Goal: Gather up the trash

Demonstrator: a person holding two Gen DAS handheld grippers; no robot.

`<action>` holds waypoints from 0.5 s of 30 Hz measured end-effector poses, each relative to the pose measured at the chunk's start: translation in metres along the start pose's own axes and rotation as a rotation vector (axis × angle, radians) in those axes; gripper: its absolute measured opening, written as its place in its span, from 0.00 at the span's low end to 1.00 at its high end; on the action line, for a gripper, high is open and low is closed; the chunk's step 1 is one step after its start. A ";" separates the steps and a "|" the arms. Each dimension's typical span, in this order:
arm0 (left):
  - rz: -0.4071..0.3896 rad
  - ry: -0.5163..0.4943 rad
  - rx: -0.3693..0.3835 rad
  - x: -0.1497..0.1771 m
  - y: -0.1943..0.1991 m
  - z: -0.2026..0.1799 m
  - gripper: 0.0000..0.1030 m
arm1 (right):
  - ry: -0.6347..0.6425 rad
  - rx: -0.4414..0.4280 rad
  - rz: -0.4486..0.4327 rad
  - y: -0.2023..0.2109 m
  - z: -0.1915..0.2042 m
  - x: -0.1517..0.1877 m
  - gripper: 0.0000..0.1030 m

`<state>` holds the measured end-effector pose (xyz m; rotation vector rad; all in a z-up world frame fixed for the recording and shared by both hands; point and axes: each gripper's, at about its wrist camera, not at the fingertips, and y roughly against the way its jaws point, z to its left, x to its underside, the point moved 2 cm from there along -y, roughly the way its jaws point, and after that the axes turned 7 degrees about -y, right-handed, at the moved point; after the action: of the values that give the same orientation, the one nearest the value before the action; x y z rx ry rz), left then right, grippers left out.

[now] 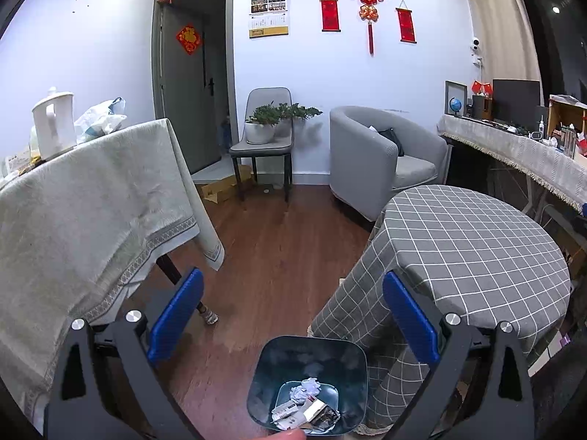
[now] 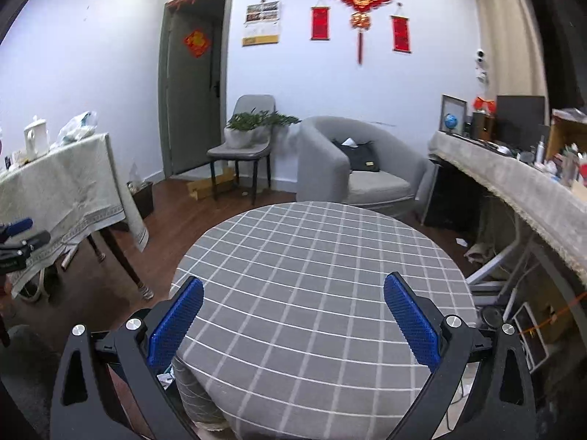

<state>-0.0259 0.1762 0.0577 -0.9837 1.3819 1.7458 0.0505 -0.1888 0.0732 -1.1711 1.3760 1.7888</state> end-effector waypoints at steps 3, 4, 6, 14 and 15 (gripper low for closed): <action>0.011 0.012 -0.008 0.007 -0.005 -0.009 0.97 | -0.040 -0.001 -0.015 0.008 -0.020 0.006 0.97; 0.018 0.016 -0.005 0.010 -0.007 -0.012 0.97 | -0.049 -0.003 -0.020 0.012 -0.026 0.009 0.97; 0.027 0.011 0.004 0.015 -0.009 -0.019 0.97 | -0.051 0.001 -0.019 0.012 -0.030 0.014 0.97; 0.029 -0.021 -0.016 0.036 -0.003 -0.034 0.97 | -0.104 -0.039 0.040 -0.002 -0.047 0.043 0.97; 0.018 -0.028 -0.025 0.037 0.000 -0.035 0.97 | -0.108 -0.047 0.033 0.000 -0.046 0.042 0.97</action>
<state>-0.0384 0.1439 0.0203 -0.9593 1.3579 1.7874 0.0449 -0.2357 0.0316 -1.0643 1.3051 1.8883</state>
